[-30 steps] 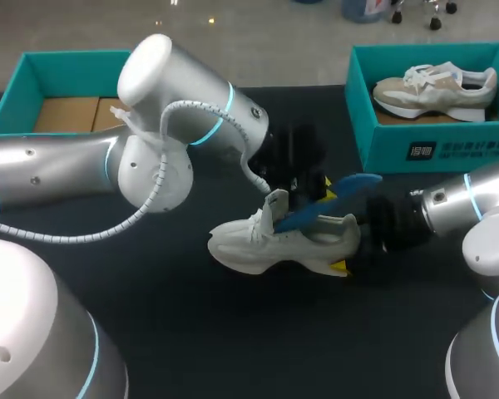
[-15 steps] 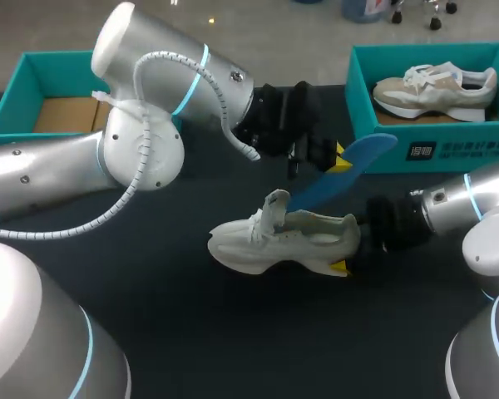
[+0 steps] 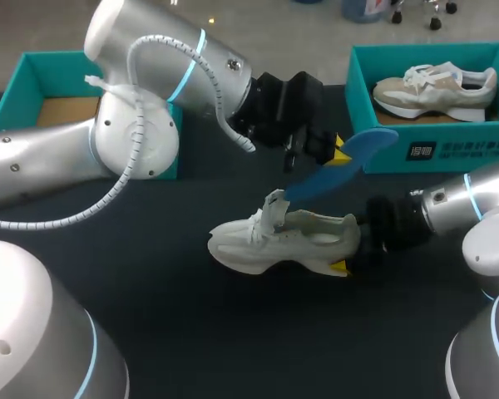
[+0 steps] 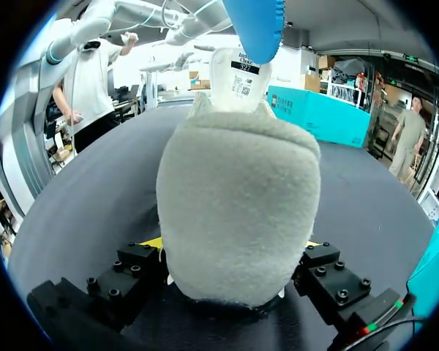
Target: Take the shoe out of the shoebox, open the shoe tongue, remove and reinsert the insole, then place the shoe into the shoebox
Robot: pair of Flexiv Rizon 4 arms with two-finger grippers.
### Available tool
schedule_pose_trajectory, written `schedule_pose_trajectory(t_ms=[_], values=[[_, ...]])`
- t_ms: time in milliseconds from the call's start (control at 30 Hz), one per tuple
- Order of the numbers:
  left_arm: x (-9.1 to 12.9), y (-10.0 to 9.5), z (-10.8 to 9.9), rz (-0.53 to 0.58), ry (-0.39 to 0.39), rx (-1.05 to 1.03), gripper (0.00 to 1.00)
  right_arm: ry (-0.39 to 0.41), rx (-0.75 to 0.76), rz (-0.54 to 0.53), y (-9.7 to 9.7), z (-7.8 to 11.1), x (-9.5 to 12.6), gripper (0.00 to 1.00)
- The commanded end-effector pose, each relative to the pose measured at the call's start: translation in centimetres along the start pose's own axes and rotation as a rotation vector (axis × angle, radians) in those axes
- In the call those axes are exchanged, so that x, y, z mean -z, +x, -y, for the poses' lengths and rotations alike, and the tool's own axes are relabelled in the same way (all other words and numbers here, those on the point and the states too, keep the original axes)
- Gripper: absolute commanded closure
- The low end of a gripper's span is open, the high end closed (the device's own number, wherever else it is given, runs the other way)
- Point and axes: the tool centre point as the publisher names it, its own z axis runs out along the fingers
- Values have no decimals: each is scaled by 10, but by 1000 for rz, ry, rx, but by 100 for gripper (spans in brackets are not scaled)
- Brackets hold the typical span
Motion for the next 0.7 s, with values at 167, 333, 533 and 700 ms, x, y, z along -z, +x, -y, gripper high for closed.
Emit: schedule_pose_trajectory(t_ms=[167,333,533,700], values=[[10,1,6,16,-1,22,100,4,0,2,0,3,-3,100],[29,7,29,30,20,104,100,4,0,2,0,3,-3,100],[48,12,57,17,102,214,100,4,0,2,0,3,-3,100],[59,13,72,26,185,279,100,4,0,2,0,3,-3,100]])
